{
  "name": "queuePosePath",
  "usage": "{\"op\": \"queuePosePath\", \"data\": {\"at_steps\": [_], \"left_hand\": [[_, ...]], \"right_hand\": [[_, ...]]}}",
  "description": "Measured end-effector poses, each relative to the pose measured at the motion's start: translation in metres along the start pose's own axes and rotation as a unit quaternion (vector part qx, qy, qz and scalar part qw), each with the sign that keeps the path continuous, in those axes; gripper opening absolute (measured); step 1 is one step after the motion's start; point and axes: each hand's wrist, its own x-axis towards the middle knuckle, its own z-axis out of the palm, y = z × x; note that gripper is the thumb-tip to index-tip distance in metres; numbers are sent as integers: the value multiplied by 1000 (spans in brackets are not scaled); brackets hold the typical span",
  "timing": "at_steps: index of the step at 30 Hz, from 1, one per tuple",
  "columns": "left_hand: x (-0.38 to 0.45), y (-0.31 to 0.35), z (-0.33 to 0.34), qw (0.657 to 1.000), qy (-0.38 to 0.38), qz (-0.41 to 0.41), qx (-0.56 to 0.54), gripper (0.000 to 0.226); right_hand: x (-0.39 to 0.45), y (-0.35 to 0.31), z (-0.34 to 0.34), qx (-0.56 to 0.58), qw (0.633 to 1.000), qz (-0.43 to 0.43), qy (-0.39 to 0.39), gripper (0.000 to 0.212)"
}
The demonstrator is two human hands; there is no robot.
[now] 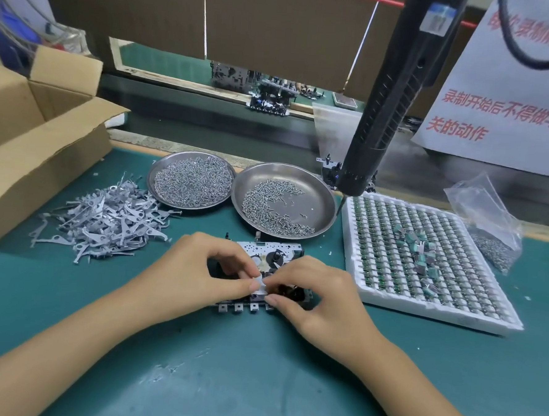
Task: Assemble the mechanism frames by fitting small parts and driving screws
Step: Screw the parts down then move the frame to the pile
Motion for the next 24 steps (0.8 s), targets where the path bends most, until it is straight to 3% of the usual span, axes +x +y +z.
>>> {"op": "queuePosePath", "data": {"at_steps": [13,21,24], "left_hand": [[3,-4,7,999,5,-25,-28,27],[4,-6,2,998,-17,-30,-55,26],[5,-7,3,999,-11,-13,-44,23]], "right_hand": [[-8,-4,23,-125,988,-37,88,5],[-5,1,12,-41,998,5,52,6],[-4,1,10,8,997,9,72,10]]}}
